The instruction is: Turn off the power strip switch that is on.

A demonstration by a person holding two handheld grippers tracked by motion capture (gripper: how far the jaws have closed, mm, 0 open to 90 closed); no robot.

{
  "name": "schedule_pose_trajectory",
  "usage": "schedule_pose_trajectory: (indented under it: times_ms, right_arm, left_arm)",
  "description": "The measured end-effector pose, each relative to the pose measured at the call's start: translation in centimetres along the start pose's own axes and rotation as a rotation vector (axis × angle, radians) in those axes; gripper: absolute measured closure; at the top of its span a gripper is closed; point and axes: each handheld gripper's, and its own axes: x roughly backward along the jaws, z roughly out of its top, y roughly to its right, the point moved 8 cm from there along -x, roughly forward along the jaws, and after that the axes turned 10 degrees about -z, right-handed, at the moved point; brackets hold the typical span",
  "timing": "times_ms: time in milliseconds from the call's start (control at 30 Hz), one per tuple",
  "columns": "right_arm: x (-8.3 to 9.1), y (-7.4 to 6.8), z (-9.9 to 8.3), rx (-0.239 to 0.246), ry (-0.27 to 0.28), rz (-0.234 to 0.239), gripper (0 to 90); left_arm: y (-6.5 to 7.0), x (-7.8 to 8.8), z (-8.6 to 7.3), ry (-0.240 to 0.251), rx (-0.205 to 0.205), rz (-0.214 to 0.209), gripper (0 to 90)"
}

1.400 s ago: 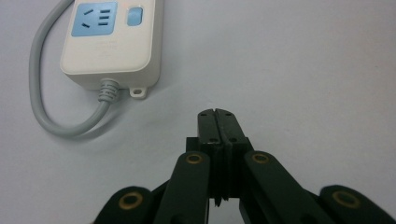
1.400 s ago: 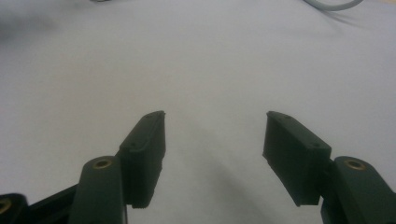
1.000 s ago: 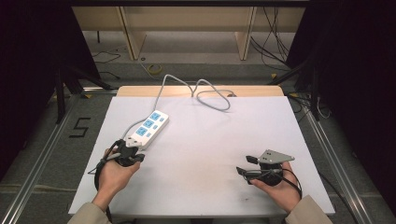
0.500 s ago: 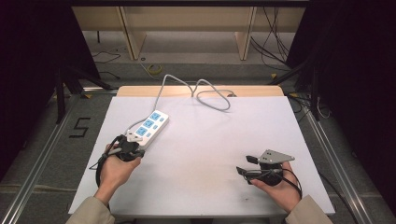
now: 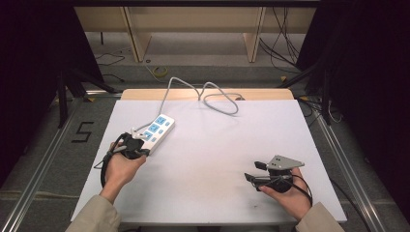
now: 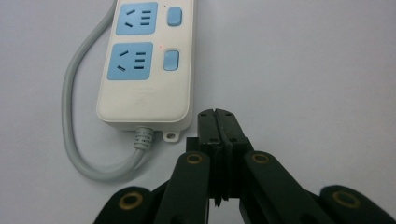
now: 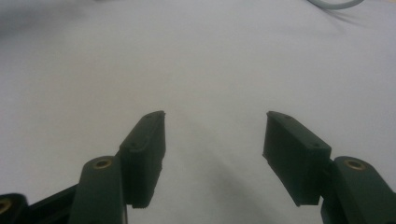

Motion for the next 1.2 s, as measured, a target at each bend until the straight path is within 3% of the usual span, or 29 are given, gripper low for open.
schedule_pose_trajectory:
  times_ms: [367,1200]
  right_arm:
    - [0.0,0.1,0.0,0.001,-0.004,0.000,39.6]
    - [0.0,0.2,0.0,-0.006,0.000,-0.005,39.0]
  left_arm:
    - [-0.5,-0.4,0.9,0.000,0.003,0.017,89.6]
    - [-0.2,-1.3,2.7,-0.008,0.003,0.022,89.6]
